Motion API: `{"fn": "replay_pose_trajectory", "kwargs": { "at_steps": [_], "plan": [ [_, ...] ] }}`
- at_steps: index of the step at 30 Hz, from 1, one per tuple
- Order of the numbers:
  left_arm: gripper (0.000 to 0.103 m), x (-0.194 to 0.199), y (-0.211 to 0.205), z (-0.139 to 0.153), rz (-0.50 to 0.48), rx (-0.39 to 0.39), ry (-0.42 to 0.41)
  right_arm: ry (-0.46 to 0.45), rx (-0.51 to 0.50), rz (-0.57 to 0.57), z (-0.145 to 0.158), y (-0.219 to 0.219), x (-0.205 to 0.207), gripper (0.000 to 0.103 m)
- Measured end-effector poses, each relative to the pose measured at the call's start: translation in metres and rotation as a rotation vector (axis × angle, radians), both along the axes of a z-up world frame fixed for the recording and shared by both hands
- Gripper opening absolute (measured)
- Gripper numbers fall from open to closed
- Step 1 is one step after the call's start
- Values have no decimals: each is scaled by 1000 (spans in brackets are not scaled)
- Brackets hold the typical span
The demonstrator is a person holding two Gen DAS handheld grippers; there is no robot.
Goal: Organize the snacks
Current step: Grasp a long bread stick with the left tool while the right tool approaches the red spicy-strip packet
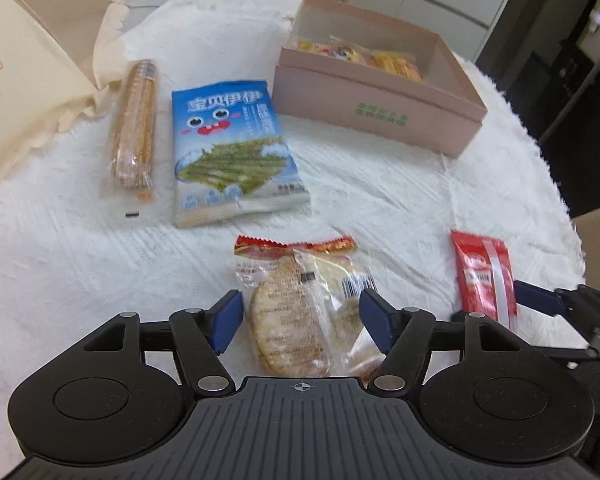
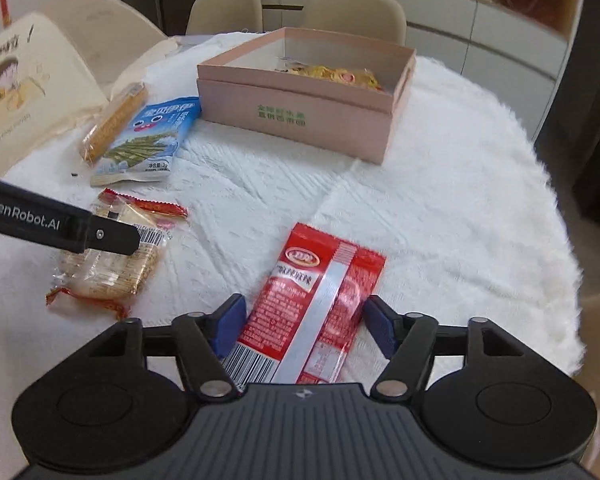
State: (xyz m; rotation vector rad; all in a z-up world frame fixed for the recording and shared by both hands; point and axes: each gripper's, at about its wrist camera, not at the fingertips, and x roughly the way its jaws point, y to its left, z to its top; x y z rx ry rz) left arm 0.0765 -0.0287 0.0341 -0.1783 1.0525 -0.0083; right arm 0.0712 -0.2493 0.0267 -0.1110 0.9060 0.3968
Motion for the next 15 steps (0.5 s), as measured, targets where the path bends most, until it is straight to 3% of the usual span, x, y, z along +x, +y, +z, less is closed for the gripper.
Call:
{"fn": "replay_pose_trajectory", "kwargs": {
  "at_steps": [2,4,7,10,12,14,15],
  "plan": [
    [71,-1,-5,-2,3,-39,43,-21,43,-11,-3,-4,0,75],
    [80,4,-13,-6,8,-43,54,-41,55,2,-5,-3,-3,80],
    [89,10,-27,-12,-35,3,72,-90,52,14,-10,-1,-10,84],
    [88,10,-36,-14,-74,54,83,-124,48,7,-11,-3,-15,85],
    [81,9,-32,-13,-77,57,79,-123,46,10,-12,-2,-15,89],
    [56,7,-25,-10,-59,55,63,-108,35,40,-13,0,-14,95],
    [53,6,-20,-8,-51,54,58,-100,30,57,-13,1,-13,98]
  ]
}}
